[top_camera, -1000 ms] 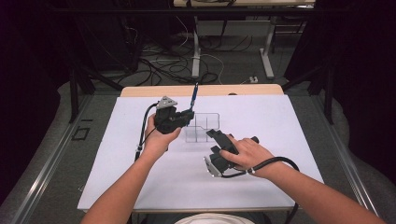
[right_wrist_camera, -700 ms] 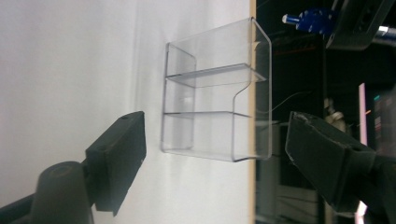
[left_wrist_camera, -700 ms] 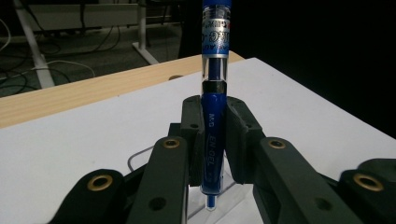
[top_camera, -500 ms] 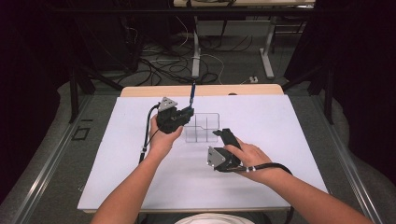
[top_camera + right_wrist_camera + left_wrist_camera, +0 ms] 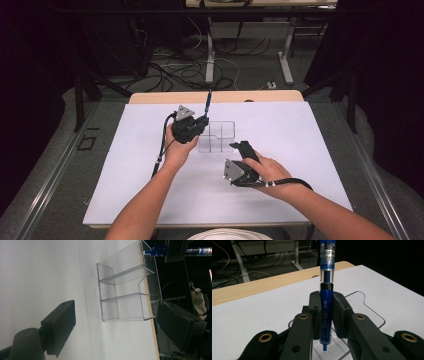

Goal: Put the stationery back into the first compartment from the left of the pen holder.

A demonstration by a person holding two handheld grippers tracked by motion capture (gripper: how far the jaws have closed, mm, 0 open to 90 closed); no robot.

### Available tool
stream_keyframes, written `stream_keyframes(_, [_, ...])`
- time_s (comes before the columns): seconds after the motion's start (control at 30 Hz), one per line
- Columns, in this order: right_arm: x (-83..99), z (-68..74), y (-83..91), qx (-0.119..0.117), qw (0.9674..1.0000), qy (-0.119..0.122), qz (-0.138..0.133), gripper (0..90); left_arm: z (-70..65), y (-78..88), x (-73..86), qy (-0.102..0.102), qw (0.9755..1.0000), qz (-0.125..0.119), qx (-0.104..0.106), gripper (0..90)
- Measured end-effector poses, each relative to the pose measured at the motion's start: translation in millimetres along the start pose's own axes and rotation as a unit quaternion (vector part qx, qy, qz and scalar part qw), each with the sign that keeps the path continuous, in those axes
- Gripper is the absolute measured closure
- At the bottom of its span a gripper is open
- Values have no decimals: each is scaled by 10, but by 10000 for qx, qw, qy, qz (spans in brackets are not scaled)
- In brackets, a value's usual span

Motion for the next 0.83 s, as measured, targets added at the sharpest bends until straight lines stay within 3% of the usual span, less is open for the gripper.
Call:
stream_keyframes(0.1, [-6, 18, -8, 72, 9998, -127, -109, 161, 38, -18, 69, 37, 10000, 62, -47, 787])
stream_keyframes(0.2, [-1, 9, -4, 29, 9999, 23, -108, 160, 54, -17, 110, 85, 9999, 132, -73, 786])
stream_keyframes(0.3, [-5, 18, 4, 45, 9999, 10, -110, 161, 49, -7, 121, 86, 9998, 194, -41, 781])
stream_keyframes(0.4, [7, 9, 18, 13, 9999, 41, -94, 161, 26, 41, 81, 74, 9999, 154, 14, 676])
stream_keyframes(0.53, [33, 20, 41, 92, 9997, -211, -50, 161, 12, 146, 16, 67, 9999, 78, 57, 555])
stream_keyframes(0.6, [43, 5, 45, 60, 9998, -161, -95, 161, 22, 205, -1, 83, 9999, 43, 72, 470])
stream_keyframes(0.63, [44, 16, 53, 108, 9994, -308, -85, 160, 30, 238, -4, 89, 9999, 44, 66, 429])
stream_keyframes(0.77, [66, -3, 88, 30, 9994, -335, -57, 157, 71, 400, 4, 77, 9999, 108, 105, 255])
stream_keyframes(0.83, [85, -5, 96, 30, 9989, -464, -16, 155, 64, 490, 5, 54, 9997, 113, 218, 229])
Point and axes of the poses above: each handheld gripper's, and its own axes: y roughly backward along the jaws, x roughly out of its underside, z roughly to its left, the point moved 7 cm from there along -y, roughly forward along the jaws, and after that the axes turned 9 degrees about -z, right-handed, at the moved point
